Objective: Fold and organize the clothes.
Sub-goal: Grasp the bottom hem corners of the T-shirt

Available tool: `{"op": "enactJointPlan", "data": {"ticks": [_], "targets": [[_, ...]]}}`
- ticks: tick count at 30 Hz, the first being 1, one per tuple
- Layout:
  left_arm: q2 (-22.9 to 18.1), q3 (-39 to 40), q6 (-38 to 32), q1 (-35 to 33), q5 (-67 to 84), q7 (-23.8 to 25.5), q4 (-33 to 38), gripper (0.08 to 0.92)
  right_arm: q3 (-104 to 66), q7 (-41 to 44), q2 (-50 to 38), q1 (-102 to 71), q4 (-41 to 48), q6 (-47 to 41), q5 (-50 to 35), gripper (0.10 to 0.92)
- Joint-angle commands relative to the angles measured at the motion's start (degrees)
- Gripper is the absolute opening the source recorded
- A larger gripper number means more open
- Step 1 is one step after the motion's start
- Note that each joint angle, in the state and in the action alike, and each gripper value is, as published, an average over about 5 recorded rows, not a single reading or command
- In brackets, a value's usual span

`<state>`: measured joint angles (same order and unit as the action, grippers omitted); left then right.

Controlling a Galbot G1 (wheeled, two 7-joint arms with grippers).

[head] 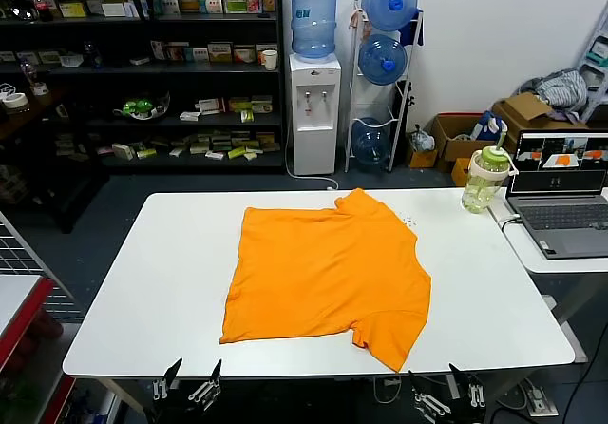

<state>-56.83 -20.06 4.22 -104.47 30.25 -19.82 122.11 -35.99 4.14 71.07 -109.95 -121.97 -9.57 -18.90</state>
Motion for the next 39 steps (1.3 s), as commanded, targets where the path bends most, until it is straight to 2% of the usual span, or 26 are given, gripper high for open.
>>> {"op": "enactJointPlan", "data": {"ticks": [1,11,18,36,39], "targets": [[0.0,0.1,0.8,1.2,1.0,0.3,-0.1,0.823,0.3,-0.5,-0.2,0.7,0.4,0.5,-0.9,0.823],[-2.1,1.1,4.6,9.3,3.8,3.4,-6.1,0.823,7.0,-4.2,0.8,11.0,6.1,-1.4,2.2,0.823],[-3.5,3.4,5.2,15.0,4.0,3.6,-10.8,0.823,10.9,-6.0,3.3,17.6,11.7,-2.7,4.9,0.823],[-4.4,6.0,6.4,17.7,3.7,3.0,-12.5,0.823,12.3,-6.8,4.4,20.0,14.7,-3.9,5.7,0.822],[-4.7,6.5,7.2,18.0,3.6,2.6,-12.6,0.823,12.2,-6.9,4.5,19.6,14.5,-4.0,5.8,0.792]]}}
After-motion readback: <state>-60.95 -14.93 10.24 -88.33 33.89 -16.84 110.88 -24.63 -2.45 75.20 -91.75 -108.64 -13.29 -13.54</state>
